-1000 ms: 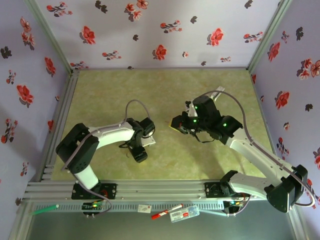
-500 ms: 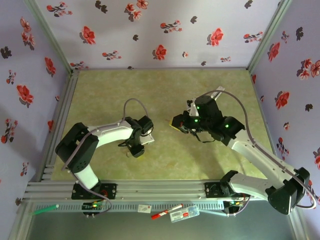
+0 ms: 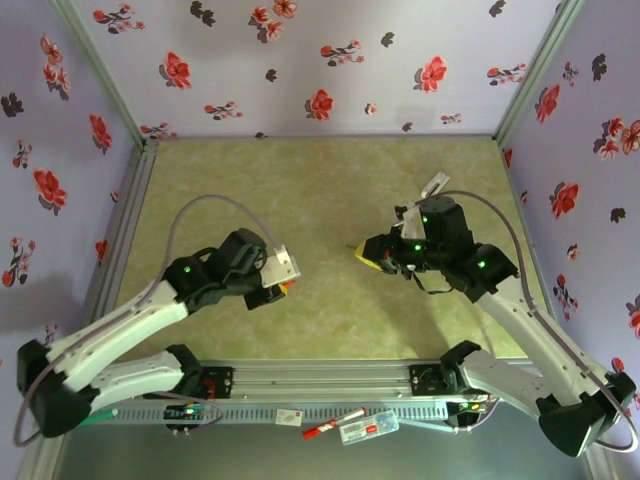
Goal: Unlock with the key
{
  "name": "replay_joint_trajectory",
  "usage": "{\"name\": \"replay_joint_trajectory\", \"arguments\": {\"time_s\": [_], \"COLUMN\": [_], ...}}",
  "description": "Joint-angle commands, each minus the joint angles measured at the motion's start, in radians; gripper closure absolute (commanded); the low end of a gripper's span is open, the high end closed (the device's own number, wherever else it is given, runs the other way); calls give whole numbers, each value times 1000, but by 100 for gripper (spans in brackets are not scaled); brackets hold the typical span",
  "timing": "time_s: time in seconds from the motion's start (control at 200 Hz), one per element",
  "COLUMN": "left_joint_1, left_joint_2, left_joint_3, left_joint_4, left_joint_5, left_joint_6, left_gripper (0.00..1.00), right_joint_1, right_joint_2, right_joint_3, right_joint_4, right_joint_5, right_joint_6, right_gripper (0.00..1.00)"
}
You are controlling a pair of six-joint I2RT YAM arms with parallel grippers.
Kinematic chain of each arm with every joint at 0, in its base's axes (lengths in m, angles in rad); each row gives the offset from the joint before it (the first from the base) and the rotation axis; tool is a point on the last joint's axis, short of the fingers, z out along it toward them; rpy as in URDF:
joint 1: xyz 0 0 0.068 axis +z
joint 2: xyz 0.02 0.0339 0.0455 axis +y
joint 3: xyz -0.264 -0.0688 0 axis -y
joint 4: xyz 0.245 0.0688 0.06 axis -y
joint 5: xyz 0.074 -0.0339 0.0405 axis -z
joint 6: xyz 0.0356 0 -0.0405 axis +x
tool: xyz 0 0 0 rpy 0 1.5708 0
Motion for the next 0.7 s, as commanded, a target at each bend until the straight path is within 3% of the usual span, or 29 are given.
{"name": "replay_joint_trajectory", "arguments": {"time_s": [0.0,0.27,0.695], "left_joint_1": [-31,-95,-122], "left_joint_2": [-17,36,85], "left_joint_3": [56,193,232], "left_joint_4": [-61,-133,-140], "left_joint_5": [31,-20,37], "left_joint_6": [187,295,232], "left_gripper": [84,89,93], "right_joint_1": [65,216,272], "right_joint_2": [19,88,138], "right_joint_3": [42,79,92], "right_joint_4": [-65,-63,9], "right_joint_5": [-104,-98,-53], "right_joint_6": [-86,-143,-155], "right_gripper": [100,100,100]}}
